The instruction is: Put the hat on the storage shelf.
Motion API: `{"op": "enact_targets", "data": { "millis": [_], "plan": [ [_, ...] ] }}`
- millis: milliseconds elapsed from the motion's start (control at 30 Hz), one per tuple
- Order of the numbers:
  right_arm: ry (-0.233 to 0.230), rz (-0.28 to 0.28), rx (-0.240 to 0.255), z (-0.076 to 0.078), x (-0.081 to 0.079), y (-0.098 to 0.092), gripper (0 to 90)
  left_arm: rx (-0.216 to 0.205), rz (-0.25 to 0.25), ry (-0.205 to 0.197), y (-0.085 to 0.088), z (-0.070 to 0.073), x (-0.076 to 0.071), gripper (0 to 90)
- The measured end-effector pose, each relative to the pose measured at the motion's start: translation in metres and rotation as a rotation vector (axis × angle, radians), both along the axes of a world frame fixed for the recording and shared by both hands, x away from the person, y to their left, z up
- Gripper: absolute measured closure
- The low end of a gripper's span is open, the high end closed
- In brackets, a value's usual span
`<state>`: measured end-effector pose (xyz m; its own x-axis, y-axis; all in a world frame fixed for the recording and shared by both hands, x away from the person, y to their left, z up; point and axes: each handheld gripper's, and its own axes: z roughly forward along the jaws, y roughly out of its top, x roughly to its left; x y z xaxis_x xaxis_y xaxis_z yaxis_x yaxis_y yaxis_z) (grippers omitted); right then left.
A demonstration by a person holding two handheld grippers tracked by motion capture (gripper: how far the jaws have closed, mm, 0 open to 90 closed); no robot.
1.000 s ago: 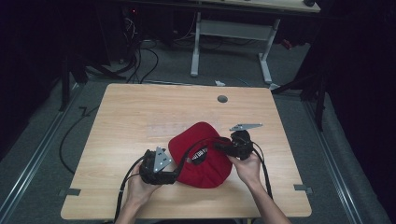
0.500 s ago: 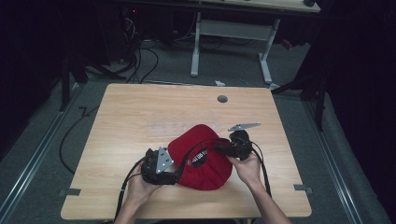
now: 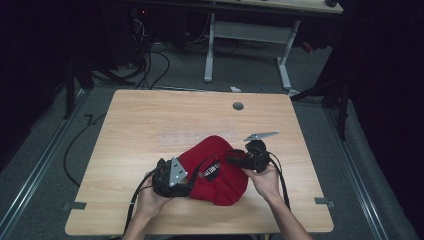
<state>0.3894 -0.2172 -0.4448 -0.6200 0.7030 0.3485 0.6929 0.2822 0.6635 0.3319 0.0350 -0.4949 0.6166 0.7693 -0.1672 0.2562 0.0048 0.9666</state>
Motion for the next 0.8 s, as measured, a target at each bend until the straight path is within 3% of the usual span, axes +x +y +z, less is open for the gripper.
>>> {"op": "enact_targets", "data": {
  "millis": [167, 400, 800],
  "plan": [
    [0.009, 0.010, 0.008, 0.000, -0.001, 0.002, 83.6, 0.001, 0.010, 0.004, 0.002, 0.001, 0.000, 22.2],
    [0.027, 0.023, 0.025, 0.001, -0.001, 0.006, 83.4, 0.009, -0.029, 0.003, 0.003, 0.004, -0.003, 36.8],
    [0.054, 0.044, 0.054, 0.001, -0.002, 0.015, 83.4, 0.017, -0.076, 0.019, -0.002, 0.003, -0.003, 47.1]
  ]
}}
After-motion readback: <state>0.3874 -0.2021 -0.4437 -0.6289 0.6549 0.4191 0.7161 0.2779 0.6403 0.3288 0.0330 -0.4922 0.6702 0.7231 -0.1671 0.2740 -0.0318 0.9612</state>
